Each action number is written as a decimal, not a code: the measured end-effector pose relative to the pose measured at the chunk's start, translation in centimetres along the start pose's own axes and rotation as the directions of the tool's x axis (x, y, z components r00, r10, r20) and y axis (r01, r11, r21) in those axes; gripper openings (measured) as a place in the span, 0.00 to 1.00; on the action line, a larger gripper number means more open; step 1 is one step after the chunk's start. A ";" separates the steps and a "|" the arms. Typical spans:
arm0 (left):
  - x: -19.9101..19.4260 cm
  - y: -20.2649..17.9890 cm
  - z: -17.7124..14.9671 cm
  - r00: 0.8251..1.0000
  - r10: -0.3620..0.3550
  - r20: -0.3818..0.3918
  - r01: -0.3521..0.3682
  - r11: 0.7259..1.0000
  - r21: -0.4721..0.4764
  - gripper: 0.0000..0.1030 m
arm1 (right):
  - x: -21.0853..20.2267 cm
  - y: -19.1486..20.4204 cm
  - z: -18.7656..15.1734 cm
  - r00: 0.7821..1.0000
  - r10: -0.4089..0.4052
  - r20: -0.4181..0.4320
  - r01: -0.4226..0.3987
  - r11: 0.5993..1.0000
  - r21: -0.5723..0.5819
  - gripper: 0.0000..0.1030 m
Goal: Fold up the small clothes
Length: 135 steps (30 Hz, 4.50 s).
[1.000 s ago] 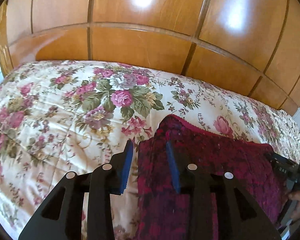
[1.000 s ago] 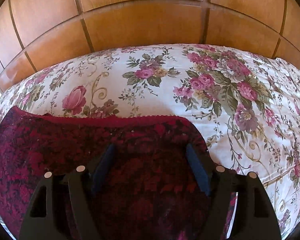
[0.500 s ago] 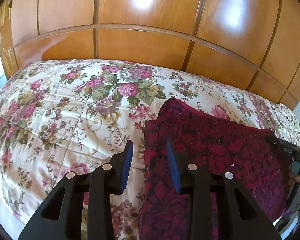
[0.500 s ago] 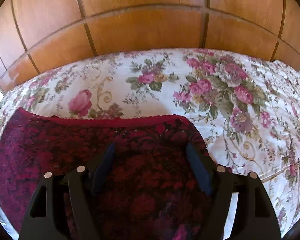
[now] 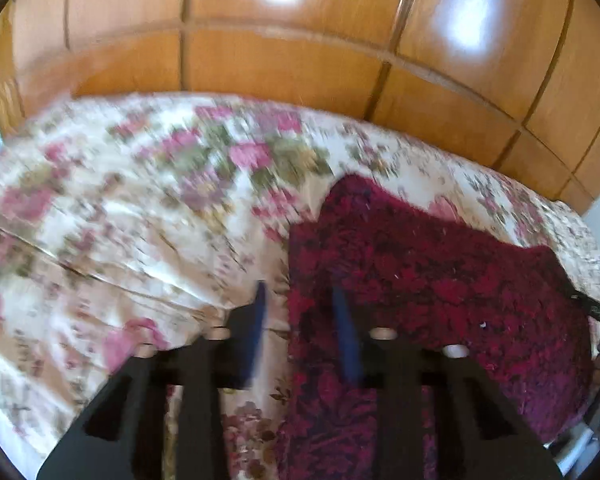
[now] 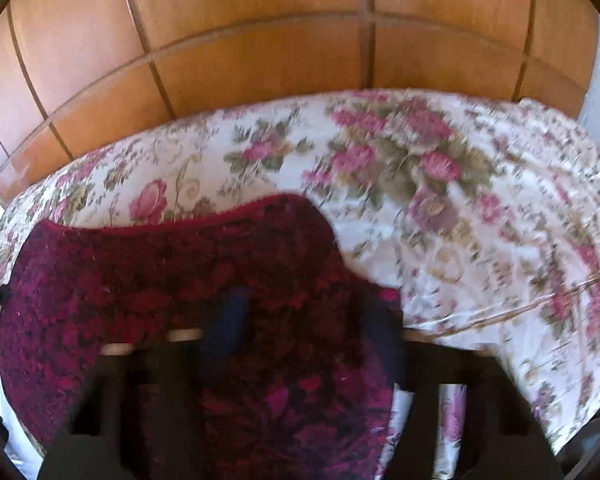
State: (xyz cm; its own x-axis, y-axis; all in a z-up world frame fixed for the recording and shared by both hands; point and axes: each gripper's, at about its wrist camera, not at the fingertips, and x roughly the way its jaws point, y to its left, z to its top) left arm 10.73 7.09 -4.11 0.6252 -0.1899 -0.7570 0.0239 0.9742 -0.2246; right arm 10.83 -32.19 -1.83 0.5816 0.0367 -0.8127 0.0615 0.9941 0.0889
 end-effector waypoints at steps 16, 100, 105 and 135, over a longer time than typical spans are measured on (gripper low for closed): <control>0.2 -1.0 -1.1 0.996 0.084 0.034 -0.084 0.996 0.007 0.22 | 1.9 -0.9 -0.8 1.000 -0.015 0.027 0.015 1.000 0.001 0.18; -1.7 -1.3 -3.5 0.999 -0.028 0.036 0.023 0.992 0.123 0.43 | -5.5 -2.8 -9.7 0.995 0.100 0.025 -0.102 0.989 0.107 0.19; -2.4 -0.1 -2.8 0.998 -0.048 0.038 0.047 0.998 0.043 0.49 | -6.1 -3.8 -9.3 0.995 0.080 0.064 -0.089 0.984 0.151 0.52; -5.5 -6.2 -2.6 0.984 0.028 0.176 -0.057 0.985 0.163 0.64 | -6.6 -1.4 -6.4 0.974 0.189 0.126 -0.201 0.976 0.085 0.98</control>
State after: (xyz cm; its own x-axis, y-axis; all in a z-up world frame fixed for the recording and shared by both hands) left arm 5.09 1.75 -0.15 0.7531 -0.1380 -0.6433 0.1152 0.9903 -0.0776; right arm 1.72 -33.18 -0.24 0.6802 0.2113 -0.7019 0.0122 0.9542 0.2990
